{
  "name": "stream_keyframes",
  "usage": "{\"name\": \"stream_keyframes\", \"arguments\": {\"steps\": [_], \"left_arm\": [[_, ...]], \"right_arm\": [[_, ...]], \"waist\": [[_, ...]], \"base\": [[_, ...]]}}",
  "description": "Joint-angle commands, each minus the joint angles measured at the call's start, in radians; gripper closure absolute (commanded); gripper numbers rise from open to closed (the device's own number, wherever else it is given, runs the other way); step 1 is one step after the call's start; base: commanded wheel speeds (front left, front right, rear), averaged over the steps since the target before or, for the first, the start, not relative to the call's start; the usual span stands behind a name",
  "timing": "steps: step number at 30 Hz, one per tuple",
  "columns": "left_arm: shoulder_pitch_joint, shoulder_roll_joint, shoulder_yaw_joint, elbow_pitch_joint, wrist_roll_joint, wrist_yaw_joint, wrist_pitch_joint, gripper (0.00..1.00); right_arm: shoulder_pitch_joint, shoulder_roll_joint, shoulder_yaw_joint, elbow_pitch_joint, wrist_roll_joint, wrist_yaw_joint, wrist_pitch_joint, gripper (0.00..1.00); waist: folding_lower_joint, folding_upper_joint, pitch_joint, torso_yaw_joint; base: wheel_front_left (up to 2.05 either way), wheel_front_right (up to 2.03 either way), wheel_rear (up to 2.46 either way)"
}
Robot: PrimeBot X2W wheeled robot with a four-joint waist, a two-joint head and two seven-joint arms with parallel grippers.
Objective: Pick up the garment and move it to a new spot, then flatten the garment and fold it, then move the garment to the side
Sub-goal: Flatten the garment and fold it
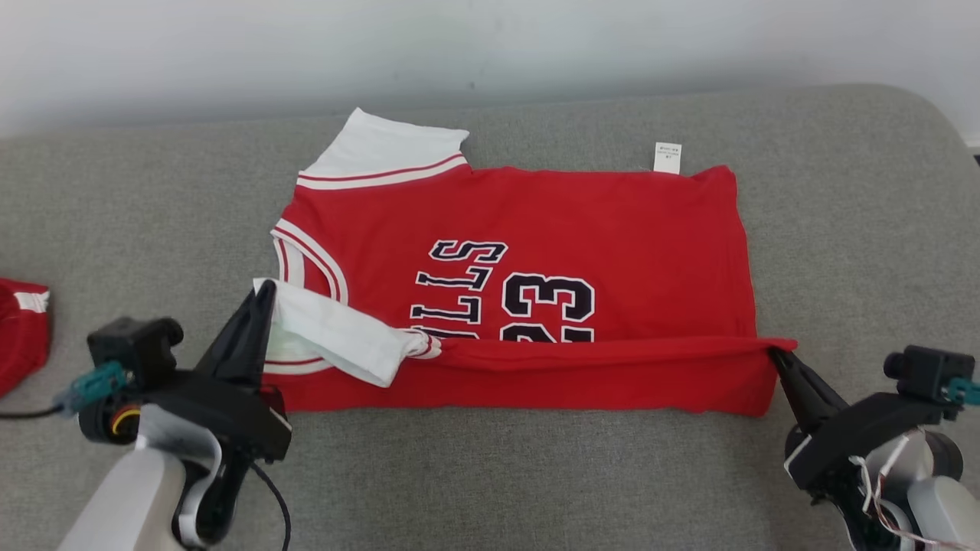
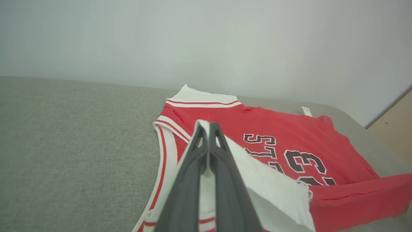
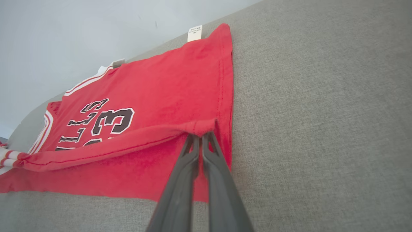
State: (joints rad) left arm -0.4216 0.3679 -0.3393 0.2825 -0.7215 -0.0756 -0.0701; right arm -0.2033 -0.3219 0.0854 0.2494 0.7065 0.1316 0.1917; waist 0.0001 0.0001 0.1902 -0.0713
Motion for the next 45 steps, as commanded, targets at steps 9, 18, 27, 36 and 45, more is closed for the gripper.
{"name": "stream_keyframes", "arguments": {"steps": [9,18,27,36,45], "left_arm": [[-0.172,-0.027,-0.060,0.264,0.011,-0.047,-0.033,1.00],[-0.220,-0.043,-0.114,0.424,0.034,-0.056,-0.154,0.00],[-0.105,-0.050,-0.104,0.377,0.047,-0.051,-0.193,0.00],[-0.012,-0.060,-0.088,0.347,0.082,-0.025,-0.196,0.00],[-0.013,-0.076,-0.077,0.421,0.115,-0.016,-0.195,0.00]], "right_arm": [[-0.126,0.011,0.069,0.171,-0.015,-0.002,-0.066,1.00],[-0.136,0.001,0.097,0.258,0.020,-0.002,-0.169,0.00],[-0.015,0.001,0.071,0.203,0.034,-0.002,-0.241,0.00],[0.020,0.035,0.062,0.207,-0.023,-0.002,-0.247,0.00],[-0.026,0.075,0.068,0.271,-0.091,-0.002,-0.265,0.00]], "waist": [[-0.0001,-0.0001,0.043,-0.018],[-0.0001,-0.0001,-0.007,-0.011],[-0.0001,-0.0001,-0.045,0.013],[-0.0001,-0.0001,-0.025,0.019],[-0.0001,-0.0001,-0.008,0.013]], "base": [[0.00,0.00,0.00],[0.00,0.00,0.00],[0.00,0.00,0.00],[0.00,0.00,0.00],[0.00,0.00,0.00]]}}
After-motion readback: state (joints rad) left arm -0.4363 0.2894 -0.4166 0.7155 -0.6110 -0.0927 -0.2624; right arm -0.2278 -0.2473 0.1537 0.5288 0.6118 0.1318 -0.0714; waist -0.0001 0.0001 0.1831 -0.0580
